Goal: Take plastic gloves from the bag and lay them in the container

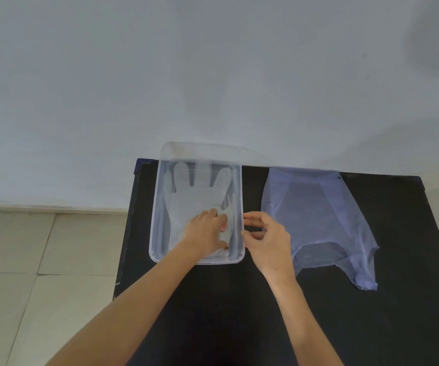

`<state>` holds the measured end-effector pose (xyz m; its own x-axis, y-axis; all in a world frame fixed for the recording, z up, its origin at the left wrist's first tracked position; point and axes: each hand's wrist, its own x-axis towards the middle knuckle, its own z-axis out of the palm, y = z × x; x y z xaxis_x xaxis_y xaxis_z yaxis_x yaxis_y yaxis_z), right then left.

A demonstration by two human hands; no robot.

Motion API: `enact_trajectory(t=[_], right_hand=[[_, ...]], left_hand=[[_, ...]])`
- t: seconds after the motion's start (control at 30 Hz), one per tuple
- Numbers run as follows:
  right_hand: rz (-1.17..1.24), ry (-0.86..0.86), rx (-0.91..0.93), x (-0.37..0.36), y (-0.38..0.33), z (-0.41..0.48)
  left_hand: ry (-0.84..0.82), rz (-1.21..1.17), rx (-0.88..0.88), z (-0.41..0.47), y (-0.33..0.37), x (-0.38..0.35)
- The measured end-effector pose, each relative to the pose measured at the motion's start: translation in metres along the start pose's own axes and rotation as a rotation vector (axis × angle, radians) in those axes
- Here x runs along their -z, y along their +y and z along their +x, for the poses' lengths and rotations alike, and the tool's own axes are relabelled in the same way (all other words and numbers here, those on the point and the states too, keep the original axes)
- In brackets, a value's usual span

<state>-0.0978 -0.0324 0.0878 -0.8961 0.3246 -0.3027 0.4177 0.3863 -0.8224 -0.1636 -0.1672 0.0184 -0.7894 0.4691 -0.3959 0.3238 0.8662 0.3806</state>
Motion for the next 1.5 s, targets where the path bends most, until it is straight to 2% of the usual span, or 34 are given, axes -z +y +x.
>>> enact_trajectory(t=[0.07,0.23,0.37,0.5,0.73,0.93,1.23,1.4,1.5], right_hand=[[0.011,0.000,-0.003,0.001,0.000,0.000],[0.031,-0.005,-0.004,0.003,-0.002,-0.001],[0.005,-0.010,0.005,0.001,-0.001,0.000],[-0.002,-0.008,0.007,0.001,-0.001,0.001],[0.006,-0.002,-0.004,0.000,0.003,0.002],[0.014,0.000,-0.023,0.000,0.003,0.002],[0.006,-0.011,-0.024,0.000,0.004,0.003],[0.002,-0.014,-0.035,0.000,0.002,0.004],[0.013,-0.011,-0.030,0.000,0.004,0.004]], left_hand=[[0.001,-0.004,0.004,-0.001,0.001,0.003],[0.126,0.024,0.106,-0.014,-0.007,0.014],[0.006,0.039,0.251,-0.016,-0.019,0.009],[-0.084,-0.004,0.294,-0.012,-0.026,0.005],[-0.014,-0.022,0.306,-0.009,-0.027,0.007],[-0.104,-0.060,0.352,-0.005,-0.033,0.009],[-0.011,0.010,0.232,0.019,-0.034,0.017],[-0.060,-0.001,0.248,0.028,-0.039,0.017],[0.001,0.020,0.237,0.031,-0.034,0.017]])
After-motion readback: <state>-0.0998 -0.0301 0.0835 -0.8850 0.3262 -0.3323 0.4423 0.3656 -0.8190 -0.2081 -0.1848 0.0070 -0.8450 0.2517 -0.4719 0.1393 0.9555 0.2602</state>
